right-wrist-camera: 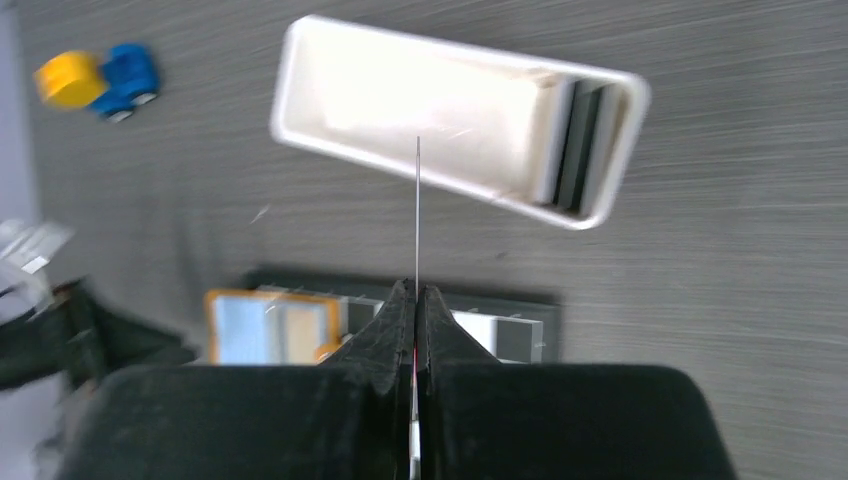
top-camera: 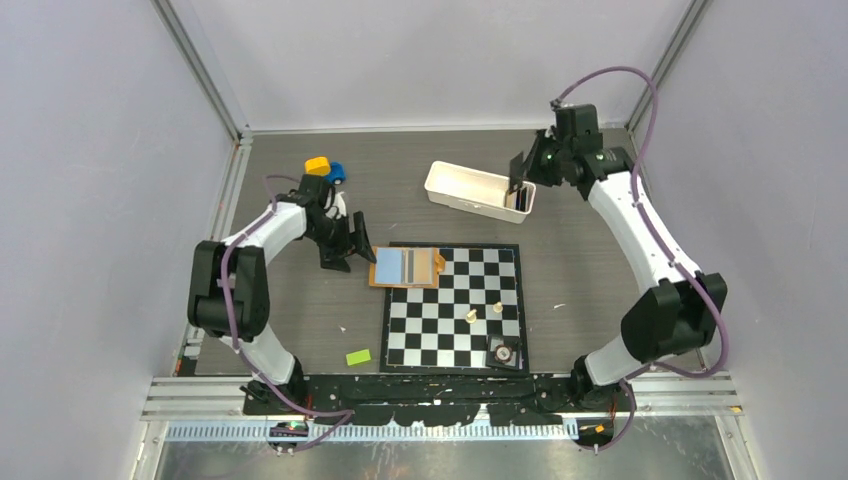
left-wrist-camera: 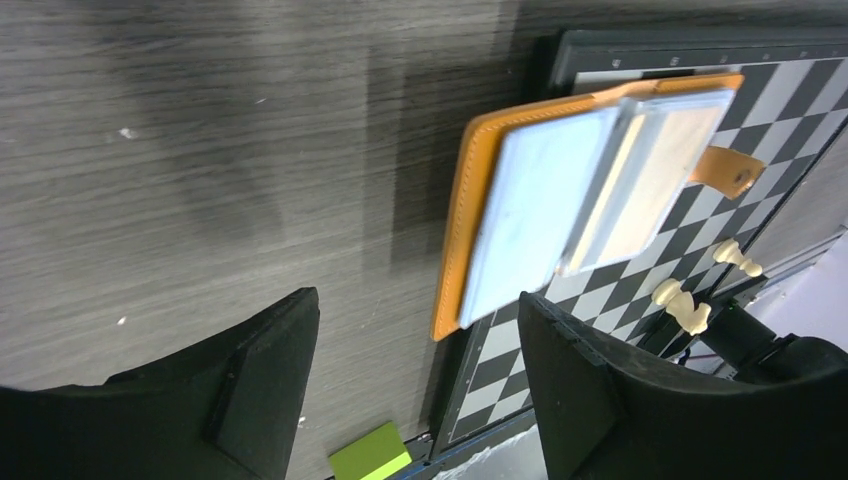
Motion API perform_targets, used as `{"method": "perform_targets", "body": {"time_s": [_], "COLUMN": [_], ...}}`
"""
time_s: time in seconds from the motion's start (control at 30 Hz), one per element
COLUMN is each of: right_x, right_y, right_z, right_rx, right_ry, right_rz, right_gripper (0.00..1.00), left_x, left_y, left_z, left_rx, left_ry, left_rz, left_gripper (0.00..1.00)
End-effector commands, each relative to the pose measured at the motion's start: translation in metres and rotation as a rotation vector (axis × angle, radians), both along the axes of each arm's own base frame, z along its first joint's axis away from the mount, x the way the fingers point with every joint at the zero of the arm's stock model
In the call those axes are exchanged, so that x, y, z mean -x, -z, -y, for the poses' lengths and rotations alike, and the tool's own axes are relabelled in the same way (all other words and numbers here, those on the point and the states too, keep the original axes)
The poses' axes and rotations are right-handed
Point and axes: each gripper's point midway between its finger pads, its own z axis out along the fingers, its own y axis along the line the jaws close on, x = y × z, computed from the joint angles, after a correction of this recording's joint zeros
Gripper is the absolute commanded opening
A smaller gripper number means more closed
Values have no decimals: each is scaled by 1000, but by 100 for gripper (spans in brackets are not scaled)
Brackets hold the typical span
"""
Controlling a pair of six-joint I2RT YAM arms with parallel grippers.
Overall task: Put the credit cards into the card holder
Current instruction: Pick up the credit card from the storage box, then insert the credit card into the card holder.
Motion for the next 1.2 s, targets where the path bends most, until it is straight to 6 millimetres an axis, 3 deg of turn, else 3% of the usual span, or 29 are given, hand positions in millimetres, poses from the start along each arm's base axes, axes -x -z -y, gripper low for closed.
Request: {"method": "perform_targets", "body": {"time_s": [0.0,0.2,0.33,0.43,0.77,1.17], "right_x": [31,70,92,102,111,115], "right_y": [8,49,79,96,138,156], "right_z": [-90,-172,-214,-232,-242,-248], "right_rx": [-250,-355,-381,-434,-447,-463], "right_ry": [-265,-469,-552,-572,-573,-576], "right_rz": [-17,-104,-144,-177,-266,-308], "right_gripper": [0,0,1,1,0,0], "left_x": [-9,-8,-7,-7,-5,-3], "left_y": [-1,6,11,14,20,22], "left_z": [13,19,20,20,22,25], "left_rx": [89,125,129,129,126,131], "left_ry": [-2,5,9,9,13,21], "left_rz": [-18,-37,-54,-66,-86,-99], "left_gripper": [73,60,51,45,31,19]}}
